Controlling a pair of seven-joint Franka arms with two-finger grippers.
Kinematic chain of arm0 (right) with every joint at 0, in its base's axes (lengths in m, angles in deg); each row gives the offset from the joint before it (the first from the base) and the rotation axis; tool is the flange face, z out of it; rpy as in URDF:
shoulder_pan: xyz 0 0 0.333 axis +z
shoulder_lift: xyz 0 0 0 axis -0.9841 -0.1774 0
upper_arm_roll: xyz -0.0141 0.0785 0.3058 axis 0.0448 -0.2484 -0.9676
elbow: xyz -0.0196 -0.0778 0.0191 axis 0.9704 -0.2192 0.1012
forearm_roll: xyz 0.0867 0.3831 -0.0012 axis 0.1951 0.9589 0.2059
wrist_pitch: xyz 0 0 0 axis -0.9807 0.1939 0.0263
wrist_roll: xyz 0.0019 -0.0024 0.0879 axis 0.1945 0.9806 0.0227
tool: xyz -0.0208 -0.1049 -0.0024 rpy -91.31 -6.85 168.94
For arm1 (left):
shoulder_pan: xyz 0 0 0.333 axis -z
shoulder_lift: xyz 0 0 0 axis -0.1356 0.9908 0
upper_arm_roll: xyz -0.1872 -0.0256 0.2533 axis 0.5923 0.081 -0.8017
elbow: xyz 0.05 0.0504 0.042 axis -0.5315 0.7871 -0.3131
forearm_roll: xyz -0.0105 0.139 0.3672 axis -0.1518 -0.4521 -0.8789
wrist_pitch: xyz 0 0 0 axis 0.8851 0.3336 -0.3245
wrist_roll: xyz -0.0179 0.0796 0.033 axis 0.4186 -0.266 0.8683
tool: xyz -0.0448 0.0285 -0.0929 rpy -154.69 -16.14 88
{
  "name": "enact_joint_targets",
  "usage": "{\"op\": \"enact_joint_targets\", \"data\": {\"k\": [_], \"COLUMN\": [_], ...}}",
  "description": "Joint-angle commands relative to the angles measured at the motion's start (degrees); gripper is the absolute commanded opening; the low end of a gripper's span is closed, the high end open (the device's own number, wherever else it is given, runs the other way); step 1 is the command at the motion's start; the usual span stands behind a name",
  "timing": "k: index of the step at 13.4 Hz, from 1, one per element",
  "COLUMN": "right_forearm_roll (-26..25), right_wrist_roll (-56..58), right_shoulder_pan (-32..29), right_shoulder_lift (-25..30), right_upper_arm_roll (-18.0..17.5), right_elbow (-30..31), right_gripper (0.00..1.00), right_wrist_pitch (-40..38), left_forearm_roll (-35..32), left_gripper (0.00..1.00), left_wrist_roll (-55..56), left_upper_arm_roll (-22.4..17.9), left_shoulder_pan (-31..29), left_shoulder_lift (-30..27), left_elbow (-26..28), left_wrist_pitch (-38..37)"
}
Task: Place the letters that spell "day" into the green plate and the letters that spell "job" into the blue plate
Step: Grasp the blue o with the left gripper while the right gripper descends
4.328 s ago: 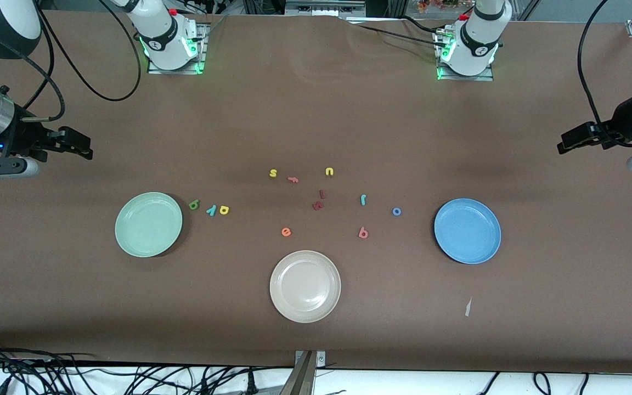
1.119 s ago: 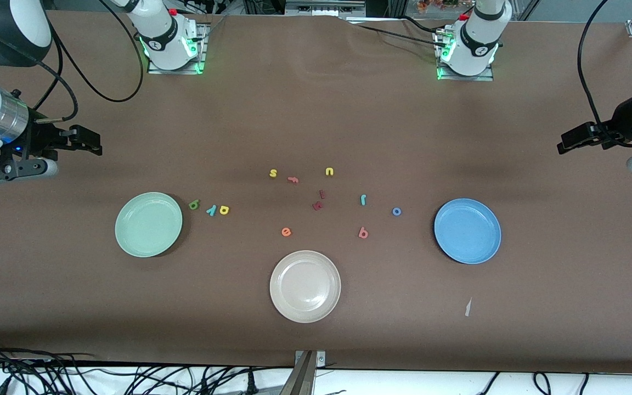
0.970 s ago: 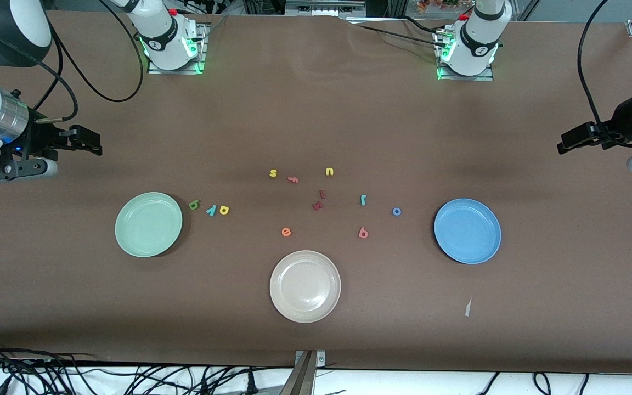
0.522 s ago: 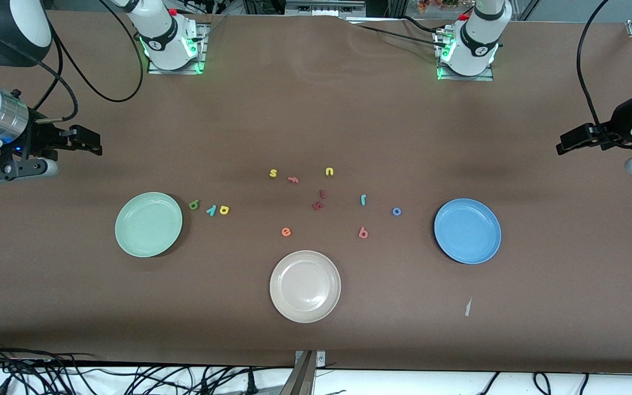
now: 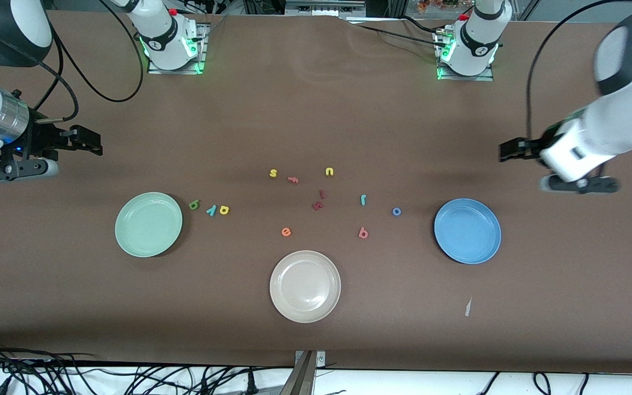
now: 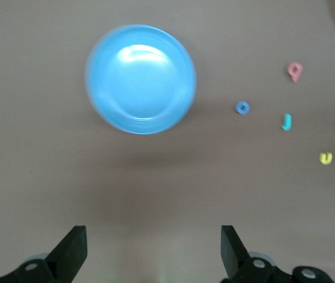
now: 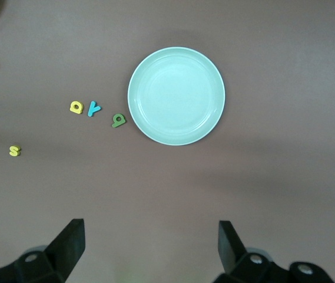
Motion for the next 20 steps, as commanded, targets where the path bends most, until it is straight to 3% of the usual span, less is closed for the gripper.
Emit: {"op": "enact_joint_targets", "data": {"k": [1,5,9,11,16,20], "right_forearm_roll": [1.17,1.17,1.34,1.43,1.43,1.17], "right_wrist_roll": [-3.87,-11.15,-22.75,-26.01,-27.6,-29.01], "right_shoulder_pan": [1.24,3.79,6.34,6.52,7.05,9.86], "right_shoulder_lift": [-0.52,-2.8,-5.61,-5.71,-6.49,-11.06], "right_upper_arm_roll": [0.06,0.06,0.06,-0.03,-0.03,0.06], "right_elbow": [0.15,0.32,1.02,4.52,12.0,11.4], "right_gripper": [1.0,1.0,1.0,1.0,1.0,1.0], "right_wrist_pitch": [0.96,3.15,4.82,9.02,20.36,27.13], "left_forearm_roll": [0.51,2.86,2.62,2.53,1.21,-3.96], "left_gripper": [1.0,1.0,1.0,1.0,1.0,1.0], "left_wrist_roll": [-0.43,0.62,5.35,10.26,14.24,21.17], "left_upper_arm_roll": [-0.2,-0.29,-0.37,-0.37,-0.55,-0.38], "left_shoulder_pan": [4.35,8.67,11.22,12.44,13.16,13.86], "left_shoulder_lift": [8.96,17.49,23.12,24.8,23.75,23.14], "left_elbow": [-5.35,-5.18,-4.74,-3.6,6.75,10.99], "left_wrist_pitch": [1.27,15.5,22.02,24.57,36.95,41.72]}}
